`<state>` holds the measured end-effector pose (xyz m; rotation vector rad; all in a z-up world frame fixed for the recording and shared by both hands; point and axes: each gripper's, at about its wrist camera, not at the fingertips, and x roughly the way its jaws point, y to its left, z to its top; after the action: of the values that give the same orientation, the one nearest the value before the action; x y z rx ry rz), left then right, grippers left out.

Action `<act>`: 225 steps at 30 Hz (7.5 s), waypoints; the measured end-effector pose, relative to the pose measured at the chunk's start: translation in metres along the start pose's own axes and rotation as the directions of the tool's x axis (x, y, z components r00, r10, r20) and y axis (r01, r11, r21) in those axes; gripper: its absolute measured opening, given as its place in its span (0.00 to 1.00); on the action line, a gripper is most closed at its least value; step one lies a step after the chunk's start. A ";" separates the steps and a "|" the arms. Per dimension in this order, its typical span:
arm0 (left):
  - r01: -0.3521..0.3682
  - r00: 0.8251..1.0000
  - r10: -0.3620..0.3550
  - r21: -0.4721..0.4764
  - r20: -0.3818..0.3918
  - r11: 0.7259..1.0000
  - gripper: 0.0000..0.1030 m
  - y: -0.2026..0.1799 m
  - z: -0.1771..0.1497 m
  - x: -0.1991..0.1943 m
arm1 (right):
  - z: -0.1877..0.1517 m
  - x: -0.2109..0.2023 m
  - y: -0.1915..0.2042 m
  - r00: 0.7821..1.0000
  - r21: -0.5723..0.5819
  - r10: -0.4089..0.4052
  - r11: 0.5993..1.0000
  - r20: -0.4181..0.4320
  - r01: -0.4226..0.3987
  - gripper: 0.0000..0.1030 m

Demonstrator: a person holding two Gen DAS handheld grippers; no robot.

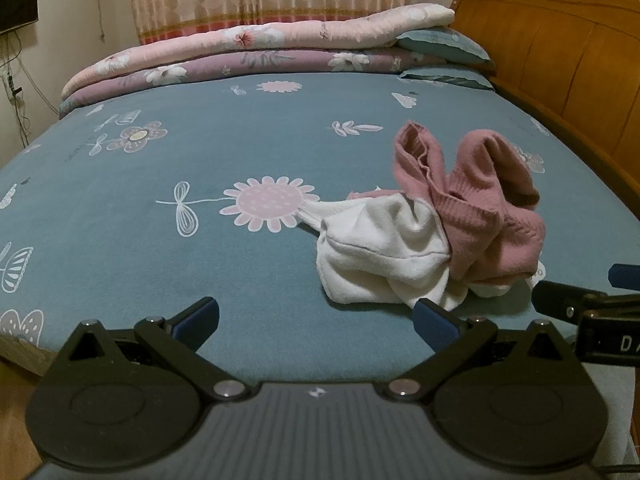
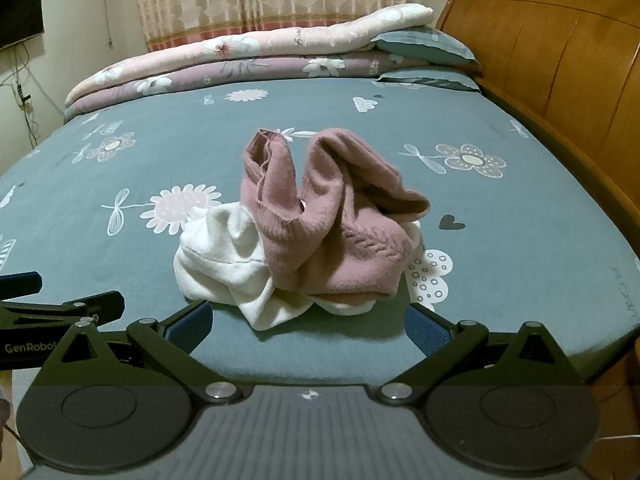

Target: Fold clothes

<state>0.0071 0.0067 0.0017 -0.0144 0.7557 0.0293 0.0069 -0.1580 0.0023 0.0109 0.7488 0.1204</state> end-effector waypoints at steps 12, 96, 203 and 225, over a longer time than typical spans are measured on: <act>-0.026 1.000 0.026 0.000 -0.009 1.000 1.00 -0.006 0.005 0.008 | 0.007 0.013 -0.004 1.000 -0.011 0.008 1.000 -0.018 -0.009 1.00; 0.195 0.957 -0.201 -0.050 -0.209 0.980 1.00 -0.028 0.045 0.217 | 0.035 0.189 -0.073 0.975 0.109 0.098 0.991 -0.197 -0.078 1.00; 0.220 0.973 -0.229 0.160 0.040 0.962 0.72 -0.065 0.110 0.151 | 0.083 0.112 -0.052 0.982 -0.117 0.131 0.987 0.139 -0.115 0.73; 0.336 0.939 -0.342 0.132 0.024 0.932 0.65 -0.032 0.129 0.184 | 0.071 0.155 -0.042 0.997 -0.195 0.067 0.979 0.029 -0.060 0.52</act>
<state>0.2304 -0.0179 -0.0301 -0.0239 0.6990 -0.3476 0.1721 -0.1794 -0.0530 -0.1485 0.6990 0.2536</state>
